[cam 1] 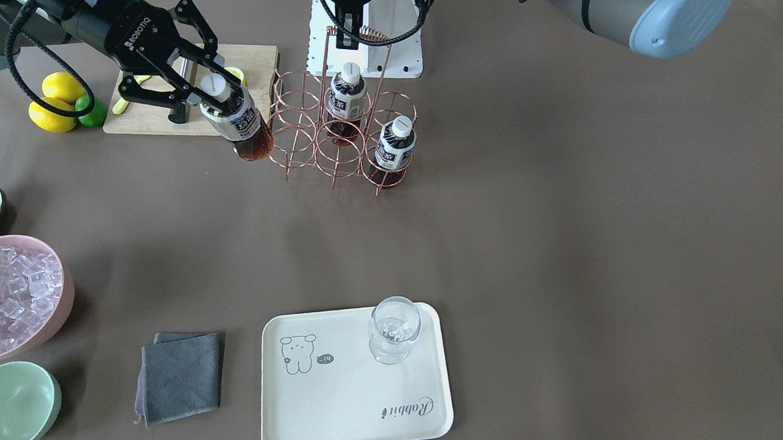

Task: Take tea from basket to plate

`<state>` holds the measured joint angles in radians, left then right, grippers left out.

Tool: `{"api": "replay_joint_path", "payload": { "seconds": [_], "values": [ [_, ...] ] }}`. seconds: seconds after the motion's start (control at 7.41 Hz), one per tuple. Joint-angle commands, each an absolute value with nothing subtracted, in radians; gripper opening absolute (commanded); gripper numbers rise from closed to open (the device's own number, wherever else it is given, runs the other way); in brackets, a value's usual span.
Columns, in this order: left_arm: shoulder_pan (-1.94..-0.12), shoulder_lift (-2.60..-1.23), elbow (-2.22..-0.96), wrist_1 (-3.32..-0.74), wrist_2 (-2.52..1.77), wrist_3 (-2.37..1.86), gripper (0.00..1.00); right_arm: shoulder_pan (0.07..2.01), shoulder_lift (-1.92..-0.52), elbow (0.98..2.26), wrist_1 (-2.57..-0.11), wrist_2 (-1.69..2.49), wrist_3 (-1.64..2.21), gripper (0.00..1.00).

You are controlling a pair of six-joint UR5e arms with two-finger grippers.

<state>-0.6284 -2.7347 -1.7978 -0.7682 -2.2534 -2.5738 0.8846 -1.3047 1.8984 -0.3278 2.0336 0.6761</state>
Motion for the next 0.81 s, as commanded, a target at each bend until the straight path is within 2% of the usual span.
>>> {"api": "replay_joint_path", "payload": {
  "seconds": [0.0, 0.27, 0.68],
  "values": [
    [-0.676, -2.711, -1.862, -0.718, -2.252, -2.557, 0.0, 0.896, -1.289, 1.838, -0.342, 1.969, 0.594, 0.0],
    [-0.739, -2.671, -1.919, -0.629, -2.252, -2.44, 0.0, 0.893, -1.215, 1.726, -0.341, 1.825, 0.546, 0.0],
    [-0.862, -2.522, -1.971, -0.575, -2.253, -2.233, 0.0, 0.882, -1.07, 1.536, -0.327, 1.641, 0.471, 0.0]
  ]
}}
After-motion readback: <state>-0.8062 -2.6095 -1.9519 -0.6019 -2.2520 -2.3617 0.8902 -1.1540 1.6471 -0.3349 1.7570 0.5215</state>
